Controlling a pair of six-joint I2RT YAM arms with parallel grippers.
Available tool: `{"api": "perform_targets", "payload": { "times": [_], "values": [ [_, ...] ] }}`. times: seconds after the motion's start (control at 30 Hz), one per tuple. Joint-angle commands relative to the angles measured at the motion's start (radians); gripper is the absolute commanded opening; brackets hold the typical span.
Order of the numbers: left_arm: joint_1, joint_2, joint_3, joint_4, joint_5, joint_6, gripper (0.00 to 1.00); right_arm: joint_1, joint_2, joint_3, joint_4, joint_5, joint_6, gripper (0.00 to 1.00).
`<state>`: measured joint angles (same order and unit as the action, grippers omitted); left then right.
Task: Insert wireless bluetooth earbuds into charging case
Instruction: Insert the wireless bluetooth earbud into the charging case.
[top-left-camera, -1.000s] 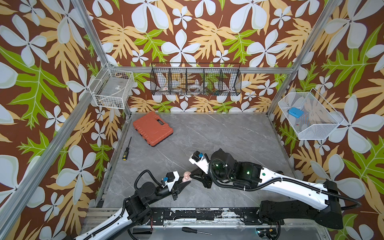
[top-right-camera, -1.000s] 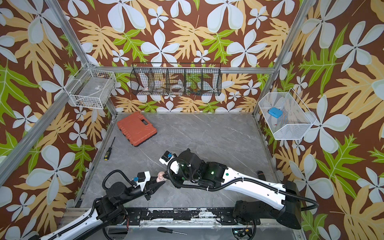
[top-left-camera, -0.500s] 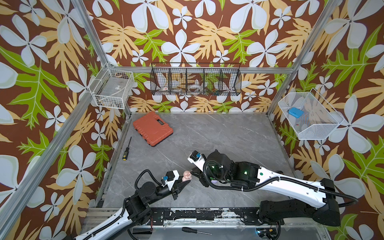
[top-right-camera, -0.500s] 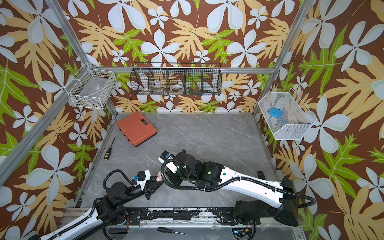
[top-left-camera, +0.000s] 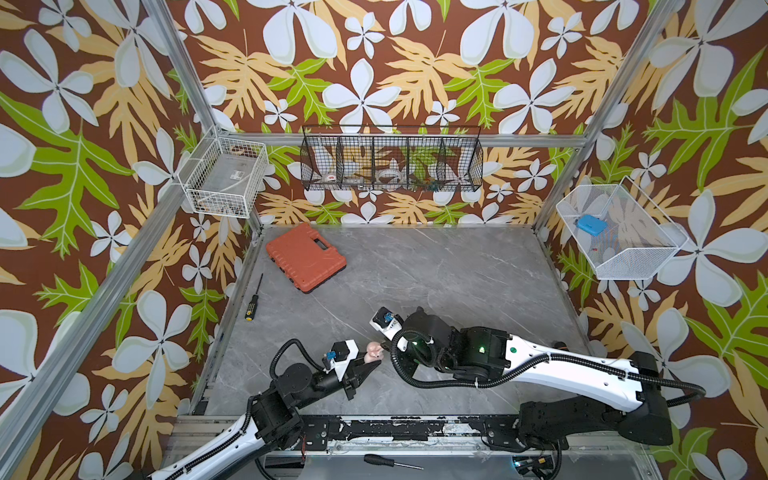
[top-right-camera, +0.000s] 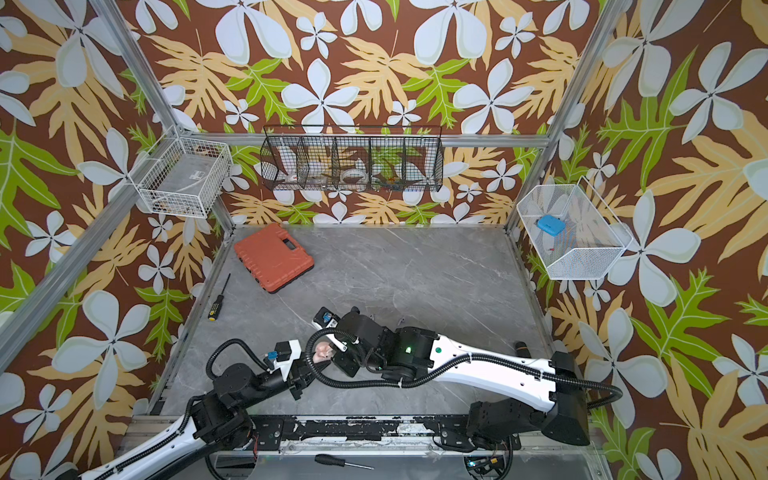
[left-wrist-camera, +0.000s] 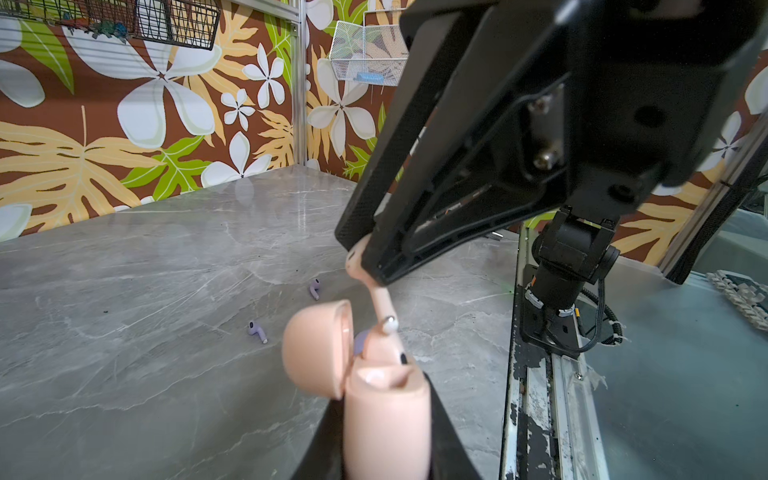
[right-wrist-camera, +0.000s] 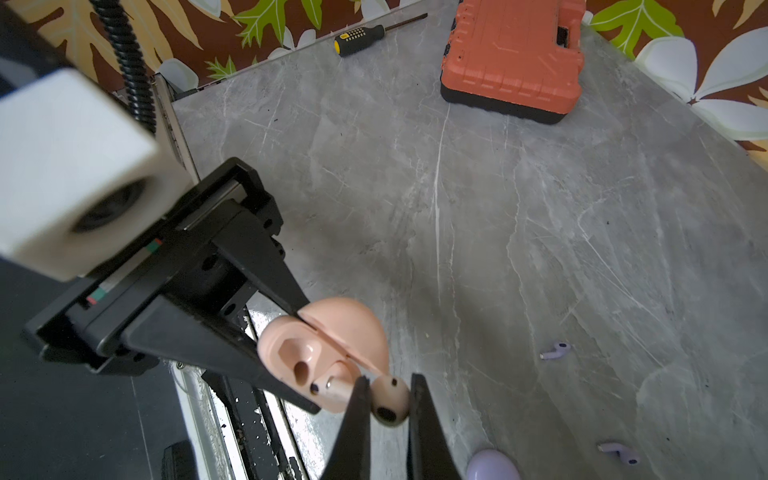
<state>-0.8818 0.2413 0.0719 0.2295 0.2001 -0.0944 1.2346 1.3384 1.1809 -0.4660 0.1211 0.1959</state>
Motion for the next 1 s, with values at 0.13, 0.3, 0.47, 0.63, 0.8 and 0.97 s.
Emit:
{"api": "perform_targets", "payload": {
  "times": [0.13, 0.3, 0.47, 0.63, 0.8, 0.97],
  "values": [
    [0.0, 0.006, 0.008, 0.024, 0.01, -0.011, 0.0, 0.033, 0.024, 0.028, -0.031, 0.08, -0.021, 0.09],
    [0.0, 0.009, 0.008, 0.025, 0.01, -0.014, 0.0, 0.042, 0.033, 0.037, -0.04, 0.1, -0.026, 0.09],
    [0.0, 0.01, 0.009, 0.025, 0.01, -0.016, 0.0, 0.058, 0.044, 0.042, -0.047, 0.118, -0.031, 0.09],
    [0.0, 0.014, 0.009, 0.025, 0.009, -0.018, 0.0, 0.072, 0.052, 0.042, -0.052, 0.135, -0.039, 0.09],
    [0.001, 0.015, 0.009, 0.025, 0.009, -0.019, 0.0, 0.08, 0.056, 0.048, -0.057, 0.15, -0.047, 0.09],
    [0.0, 0.015, 0.009, 0.025, 0.008, -0.021, 0.0, 0.094, 0.058, 0.047, -0.058, 0.155, -0.061, 0.09]
  ]
}}
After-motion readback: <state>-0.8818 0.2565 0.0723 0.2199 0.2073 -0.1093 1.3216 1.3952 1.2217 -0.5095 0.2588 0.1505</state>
